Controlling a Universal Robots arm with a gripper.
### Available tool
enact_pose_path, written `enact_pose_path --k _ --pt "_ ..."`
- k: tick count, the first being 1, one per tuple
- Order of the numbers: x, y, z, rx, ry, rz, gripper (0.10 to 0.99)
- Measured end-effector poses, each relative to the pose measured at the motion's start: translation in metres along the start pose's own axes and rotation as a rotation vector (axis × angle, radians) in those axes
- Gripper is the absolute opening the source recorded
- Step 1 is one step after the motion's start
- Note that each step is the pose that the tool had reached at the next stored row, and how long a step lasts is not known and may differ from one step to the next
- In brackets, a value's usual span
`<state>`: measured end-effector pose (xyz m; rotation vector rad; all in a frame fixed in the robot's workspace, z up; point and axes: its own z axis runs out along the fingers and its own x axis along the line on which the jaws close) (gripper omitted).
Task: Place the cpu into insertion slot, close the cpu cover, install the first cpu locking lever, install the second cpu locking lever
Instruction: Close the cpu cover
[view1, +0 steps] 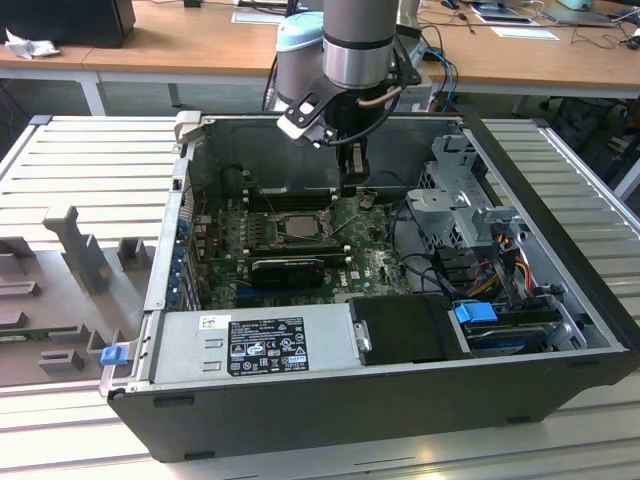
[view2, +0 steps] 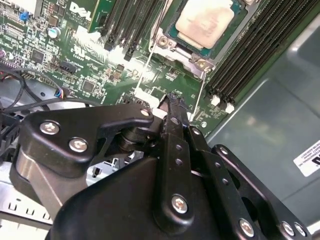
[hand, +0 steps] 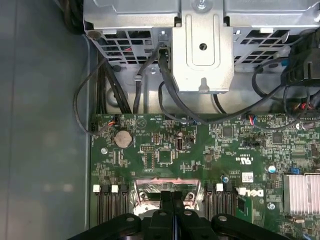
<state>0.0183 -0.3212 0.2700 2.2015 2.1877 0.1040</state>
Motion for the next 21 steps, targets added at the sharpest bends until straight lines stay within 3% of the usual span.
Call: enact_pose_path --k 7,12,19,21 --pt "0.0001 0.0101 0.0013 0.000 0.0002 -0.001 0.106" --pt "0.0000 0.0126 0.0044 0.000 0.0010 -0.013 0.106" --pt "0.0003 0.0327 0.0116 0.006 0.0008 -0.014 0.106" --pt "0.0001 0.0349 0.0178 0.007 0.0005 -0.014 0.106"
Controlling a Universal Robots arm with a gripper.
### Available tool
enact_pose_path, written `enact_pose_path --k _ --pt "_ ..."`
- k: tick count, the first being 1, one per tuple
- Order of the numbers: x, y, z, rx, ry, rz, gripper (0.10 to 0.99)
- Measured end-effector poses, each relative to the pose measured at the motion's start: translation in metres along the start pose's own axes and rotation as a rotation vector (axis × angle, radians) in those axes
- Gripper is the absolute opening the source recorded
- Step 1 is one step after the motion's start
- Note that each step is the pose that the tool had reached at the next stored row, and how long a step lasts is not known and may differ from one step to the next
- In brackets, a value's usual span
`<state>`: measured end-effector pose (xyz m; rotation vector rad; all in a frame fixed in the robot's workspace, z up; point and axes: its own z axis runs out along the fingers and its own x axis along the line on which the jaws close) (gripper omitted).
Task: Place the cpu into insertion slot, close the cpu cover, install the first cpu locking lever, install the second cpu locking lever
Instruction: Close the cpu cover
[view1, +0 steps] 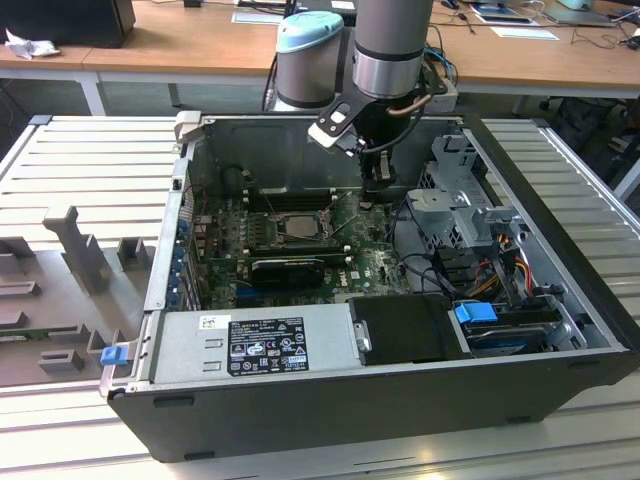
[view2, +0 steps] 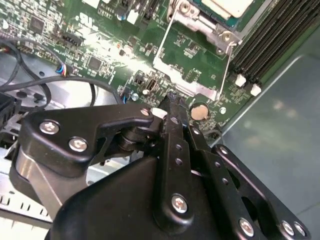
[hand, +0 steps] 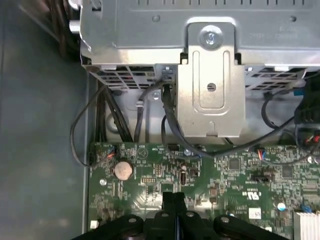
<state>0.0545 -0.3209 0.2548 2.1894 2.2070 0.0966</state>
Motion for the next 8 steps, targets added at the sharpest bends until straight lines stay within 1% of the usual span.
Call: enact_pose_path --k 1,2,3,5,6,8 --pt "-0.0001 0.0002 0.0034 0.000 -0.0001 0.000 0.106" --pt "-0.0001 0.0000 0.0062 0.003 0.0000 0.000 0.106" --pt "-0.0002 0.0000 0.0064 0.013 -0.0001 0.000 0.106" --pt "-0.0002 0.0000 0.0065 0.024 -0.0001 0.000 0.106" --pt "-0.0001 -0.0006 0.0065 0.027 0.0001 0.001 0.106" --pt "-0.0001 -0.0043 0.0063 0.027 0.0002 0.000 0.106"
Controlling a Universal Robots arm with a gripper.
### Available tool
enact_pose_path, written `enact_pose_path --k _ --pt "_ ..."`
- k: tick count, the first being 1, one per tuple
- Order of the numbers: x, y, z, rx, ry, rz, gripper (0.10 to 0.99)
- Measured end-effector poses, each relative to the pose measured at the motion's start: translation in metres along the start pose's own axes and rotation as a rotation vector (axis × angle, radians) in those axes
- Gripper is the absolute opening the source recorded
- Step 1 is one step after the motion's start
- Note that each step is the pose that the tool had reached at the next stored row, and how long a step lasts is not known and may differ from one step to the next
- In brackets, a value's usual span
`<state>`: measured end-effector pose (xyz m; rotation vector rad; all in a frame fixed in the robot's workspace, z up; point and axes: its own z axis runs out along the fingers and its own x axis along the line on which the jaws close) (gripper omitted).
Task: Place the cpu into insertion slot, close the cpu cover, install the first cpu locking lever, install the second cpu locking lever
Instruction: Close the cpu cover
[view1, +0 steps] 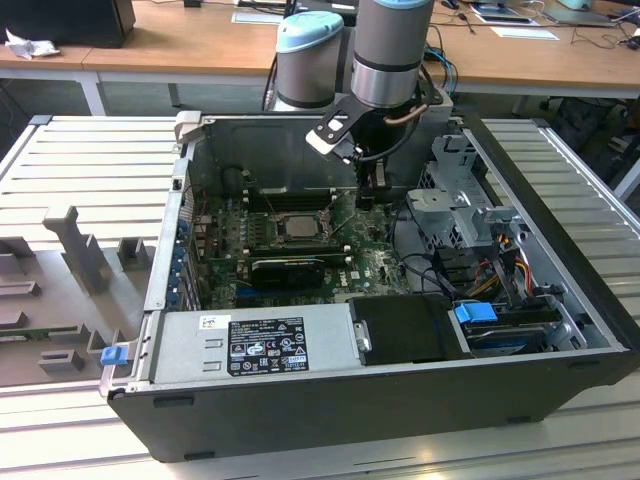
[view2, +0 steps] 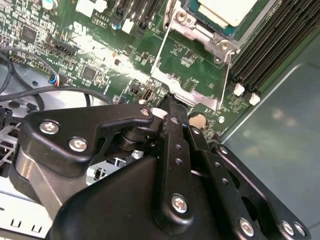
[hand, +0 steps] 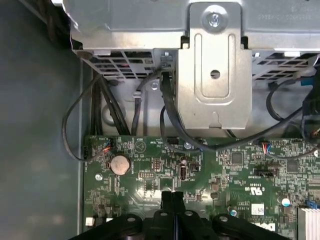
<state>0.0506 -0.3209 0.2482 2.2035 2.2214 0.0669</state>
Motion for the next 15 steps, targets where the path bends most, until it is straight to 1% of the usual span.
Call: enact_pose_path --k 2,3,9,15 --pt "0.0000 -0.0056 -0.0003 0.000 -0.0001 0.000 0.106" --pt "0.0000 -0.0065 -0.0003 0.000 -0.0001 0.000 0.106" --pt "0.0001 -0.0093 -0.0004 0.000 0.0000 0.000 0.106" --pt "0.0001 -0.0102 -0.0004 0.000 -0.0001 0.000 0.106"
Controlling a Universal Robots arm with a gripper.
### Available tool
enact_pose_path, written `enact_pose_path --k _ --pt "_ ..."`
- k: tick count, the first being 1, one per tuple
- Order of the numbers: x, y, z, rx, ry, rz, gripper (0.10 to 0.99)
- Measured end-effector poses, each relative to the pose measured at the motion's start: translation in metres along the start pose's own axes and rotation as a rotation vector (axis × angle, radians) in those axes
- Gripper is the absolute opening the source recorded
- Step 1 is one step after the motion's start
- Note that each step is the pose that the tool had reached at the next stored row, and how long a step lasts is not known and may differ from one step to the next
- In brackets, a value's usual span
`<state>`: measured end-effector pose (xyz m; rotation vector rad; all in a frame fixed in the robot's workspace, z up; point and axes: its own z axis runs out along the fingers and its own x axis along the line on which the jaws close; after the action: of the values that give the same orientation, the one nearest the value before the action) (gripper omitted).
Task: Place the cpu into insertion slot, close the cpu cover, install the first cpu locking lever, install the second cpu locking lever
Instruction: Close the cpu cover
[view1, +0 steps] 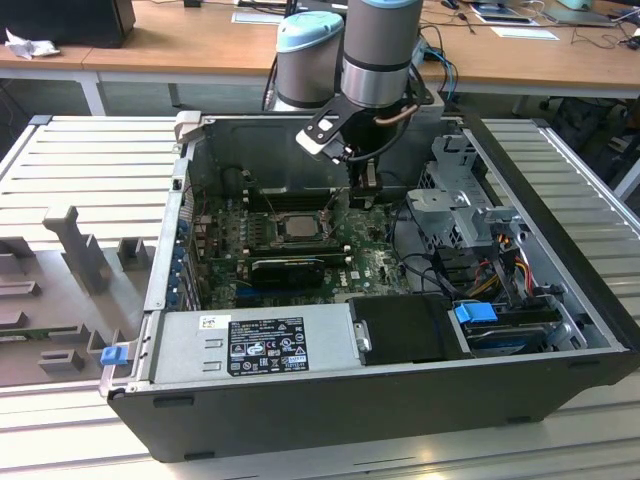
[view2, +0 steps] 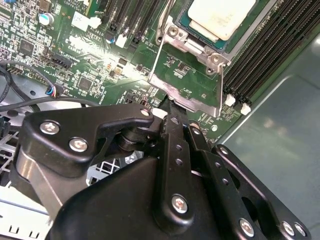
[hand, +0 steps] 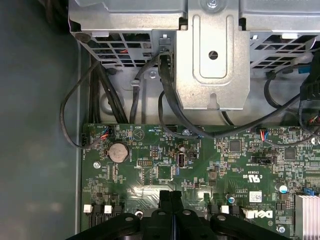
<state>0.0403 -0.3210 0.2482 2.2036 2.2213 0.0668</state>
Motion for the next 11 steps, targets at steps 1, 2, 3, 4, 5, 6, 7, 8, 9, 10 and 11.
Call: enact_pose_path --k 1,2,3,4,5,6,7,8,9,10,11 --pt "0.0000 -0.0006 0.0000 0.000 0.0000 0.000 0.106" --pt "0.0000 -0.0011 0.0000 0.000 0.0000 0.000 0.106" --pt "0.0000 -0.0018 -0.0001 0.000 0.0001 0.000 0.106" --pt "0.0000 -0.0022 -0.0001 0.000 0.0001 0.000 0.106" --pt "0.0000 -0.0024 -0.0001 0.000 0.0000 0.000 0.106" --pt "0.0000 -0.0030 -0.0001 0.000 0.0000 0.000 0.106" --pt "0.0000 -0.0032 -0.0001 0.000 0.0000 0.000 0.106" --pt "0.0000 -0.0034 -0.0001 0.000 0.0000 0.000 0.106" --pt "0.0000 -0.0037 -0.0001 0.000 0.0001 0.000 0.106" --pt "0.0000 -0.0040 -0.0001 0.000 0.0001 0.000 0.106" --pt "0.0000 -0.0043 -0.0002 0.000 0.0000 0.000 0.106"
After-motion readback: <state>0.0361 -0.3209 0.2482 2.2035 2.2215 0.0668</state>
